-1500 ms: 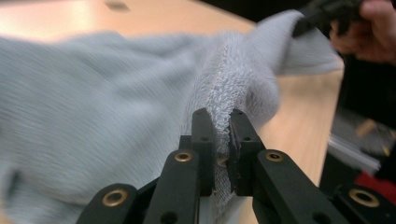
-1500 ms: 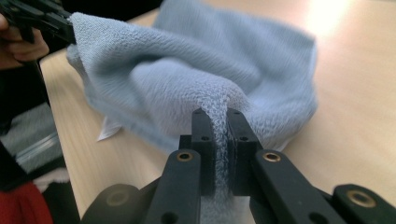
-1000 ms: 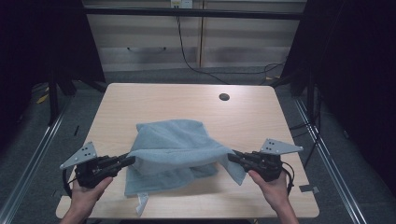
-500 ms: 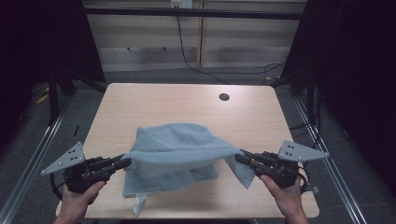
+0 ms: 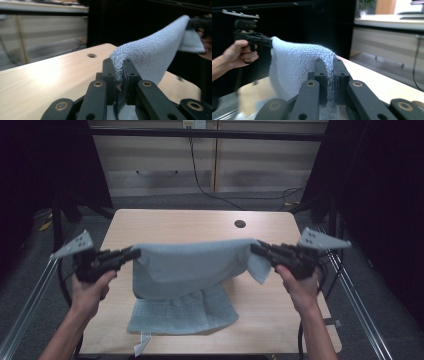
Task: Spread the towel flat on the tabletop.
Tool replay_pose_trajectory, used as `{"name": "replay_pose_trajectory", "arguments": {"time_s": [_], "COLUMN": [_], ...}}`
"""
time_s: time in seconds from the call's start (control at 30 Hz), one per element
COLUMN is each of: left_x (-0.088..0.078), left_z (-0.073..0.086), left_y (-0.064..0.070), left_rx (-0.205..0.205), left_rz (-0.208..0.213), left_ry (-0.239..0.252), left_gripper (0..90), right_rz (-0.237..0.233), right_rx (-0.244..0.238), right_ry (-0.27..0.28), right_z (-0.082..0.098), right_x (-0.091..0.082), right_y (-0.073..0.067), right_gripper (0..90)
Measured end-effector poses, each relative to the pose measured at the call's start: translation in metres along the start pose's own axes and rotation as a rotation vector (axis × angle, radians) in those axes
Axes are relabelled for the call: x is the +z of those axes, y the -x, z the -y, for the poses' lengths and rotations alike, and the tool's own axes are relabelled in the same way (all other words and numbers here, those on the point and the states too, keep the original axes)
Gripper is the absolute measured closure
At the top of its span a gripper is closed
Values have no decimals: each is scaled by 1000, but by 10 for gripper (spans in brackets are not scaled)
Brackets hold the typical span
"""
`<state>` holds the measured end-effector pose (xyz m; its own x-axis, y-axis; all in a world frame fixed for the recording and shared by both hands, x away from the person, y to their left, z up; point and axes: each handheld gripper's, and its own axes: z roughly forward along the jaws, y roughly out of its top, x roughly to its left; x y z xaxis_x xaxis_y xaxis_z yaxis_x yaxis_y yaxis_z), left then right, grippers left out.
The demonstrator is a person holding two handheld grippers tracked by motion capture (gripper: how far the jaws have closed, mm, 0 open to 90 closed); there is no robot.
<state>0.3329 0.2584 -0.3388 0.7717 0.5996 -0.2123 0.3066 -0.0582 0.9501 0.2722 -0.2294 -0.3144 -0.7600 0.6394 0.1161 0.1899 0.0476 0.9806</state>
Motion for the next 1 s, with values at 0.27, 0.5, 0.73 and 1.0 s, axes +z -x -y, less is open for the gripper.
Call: {"name": "replay_pose_trajectory", "arguments": {"time_s": [0.27,0.5,0.73,1.0], "left_x": [59,57,41,25], "left_z": [-37,0,41,106], "left_y": [-72,-89,-77,-23], "left_rx": [-128,-189,-156,-45], "left_rz": [-214,-276,-189,17], "left_ry": [-21,-77,-141,-304], "left_gripper": [732,567,590,618], "right_rz": [256,217,114,-38], "right_rx": [83,126,137,128], "right_ry": [-139,-201,-266,-417], "right_z": [-17,13,63,122], "right_x": [92,103,96,112], "right_y": [93,90,61,18], "right_gripper": [619,527,543,568]}}
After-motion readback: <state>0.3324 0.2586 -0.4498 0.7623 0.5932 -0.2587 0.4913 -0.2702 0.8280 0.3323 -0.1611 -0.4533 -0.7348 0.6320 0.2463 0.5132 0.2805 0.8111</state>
